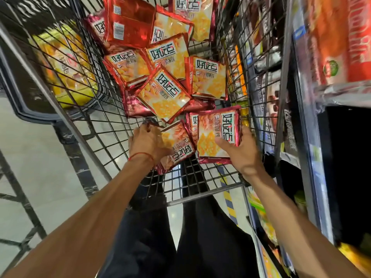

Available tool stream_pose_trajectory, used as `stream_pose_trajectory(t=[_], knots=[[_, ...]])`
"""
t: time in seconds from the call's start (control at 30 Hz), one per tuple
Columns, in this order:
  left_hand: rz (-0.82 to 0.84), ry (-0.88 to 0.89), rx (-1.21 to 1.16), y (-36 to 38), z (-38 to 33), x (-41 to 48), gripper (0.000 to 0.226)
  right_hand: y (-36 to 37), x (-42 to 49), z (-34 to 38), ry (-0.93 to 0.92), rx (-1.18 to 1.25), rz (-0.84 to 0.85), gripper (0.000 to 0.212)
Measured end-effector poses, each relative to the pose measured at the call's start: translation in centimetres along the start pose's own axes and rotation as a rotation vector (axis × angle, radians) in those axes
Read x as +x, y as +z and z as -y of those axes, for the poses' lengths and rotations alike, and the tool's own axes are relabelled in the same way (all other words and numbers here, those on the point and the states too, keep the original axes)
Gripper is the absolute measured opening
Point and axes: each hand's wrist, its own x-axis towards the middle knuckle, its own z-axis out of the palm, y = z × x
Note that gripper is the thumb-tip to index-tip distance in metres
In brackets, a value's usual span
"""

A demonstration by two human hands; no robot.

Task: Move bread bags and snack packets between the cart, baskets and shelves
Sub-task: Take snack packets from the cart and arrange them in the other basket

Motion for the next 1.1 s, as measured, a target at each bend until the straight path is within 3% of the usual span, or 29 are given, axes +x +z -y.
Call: stream_pose_trajectory(t=[0.17, 0.27, 0.57, 0.63, 0.7, 0.73, 0.83, 1.0, 1.1], knots=[[0.002, -0.071, -0.167, 0.4, 0.8, -1.8, 0.094, -0.2, -1.2, 0.7, -0.028, 0.075, 0.048, 0.079], [-0.021, -0.117, -0.333, 0.3, 1.2, -3.1, 0.079, -0.6, -2.2, 1.3, -0.008, 0.141, 0.079, 0.075], [-0.298, 0.013, -0.7, -3.7, 2.0, -10.6, 0.068, -2.4, -9.3, 6.1, -0.082, 0.297, 0.088, 0.093], [-0.34, 0.061, -0.805, -4.2, 2.5, -12.4, 0.066, -2.4, -11.2, 6.9, -0.098, 0.304, 0.072, 0.079], [-0.379, 0.101, -0.83, -4.9, 3.0, -14.4, 0.063, -2.2, -13.2, 7.5, -0.114, 0.32, 0.043, 0.04], [-0.403, 0.128, -0.851, -4.9, 3.4, -15.2, 0.065, -2.1, -14.2, 7.5, -0.143, 0.325, 0.02, 0.031], [-0.412, 0.17, -0.961, -5.2, 4.9, -17.9, 0.079, -1.4, -17.4, 7.7, -0.193, 0.299, -0.067, 0.029], [-0.408, 0.209, -1.171, -5.4, 8.1, -22.6, 0.076, 0.4, -22.5, 6.3, -0.272, 0.33, -0.102, 0.039], [-0.384, 0.217, -1.257, -5.4, 9.8, -24.8, 0.089, 1.7, -25.5, 5.8, -0.296, 0.352, -0.117, 0.042]])
